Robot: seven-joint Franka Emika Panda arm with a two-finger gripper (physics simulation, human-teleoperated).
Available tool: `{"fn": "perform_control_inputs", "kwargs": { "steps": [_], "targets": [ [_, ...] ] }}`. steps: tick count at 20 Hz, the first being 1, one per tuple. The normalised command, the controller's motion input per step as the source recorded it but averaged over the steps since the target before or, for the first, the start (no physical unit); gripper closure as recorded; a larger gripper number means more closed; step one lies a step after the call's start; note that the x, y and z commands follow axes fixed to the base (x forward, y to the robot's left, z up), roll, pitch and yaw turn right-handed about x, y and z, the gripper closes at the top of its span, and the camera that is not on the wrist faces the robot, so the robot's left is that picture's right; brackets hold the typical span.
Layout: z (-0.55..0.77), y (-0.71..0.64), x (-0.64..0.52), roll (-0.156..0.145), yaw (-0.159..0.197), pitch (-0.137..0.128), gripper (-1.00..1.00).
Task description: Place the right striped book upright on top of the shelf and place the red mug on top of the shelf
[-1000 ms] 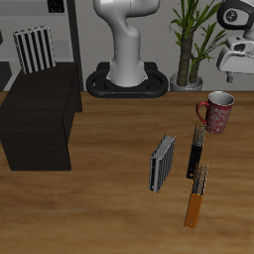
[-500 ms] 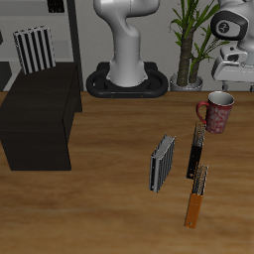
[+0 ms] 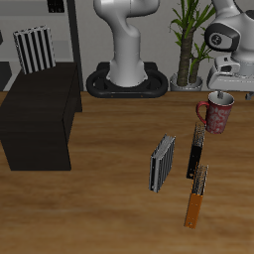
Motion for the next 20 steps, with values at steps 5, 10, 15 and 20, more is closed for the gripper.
{"fn": "perform_control_inputs", "kwargs": {
  "steps": [5,10,15,20],
  "targets": [
    [-0.19,-0.12,0.05,-0.003,-0.023,0.028,-1.00],
    [-0.16,-0.07,0.01,-0.008,-0.024,0.007,-1.00],
    [-0.18,0.06,0.00,0.028,0.003,0.037,-1.00],
    [-0.20,0.02,0.03,0.043,-0.003,0.059,1.00]
  ]
}}
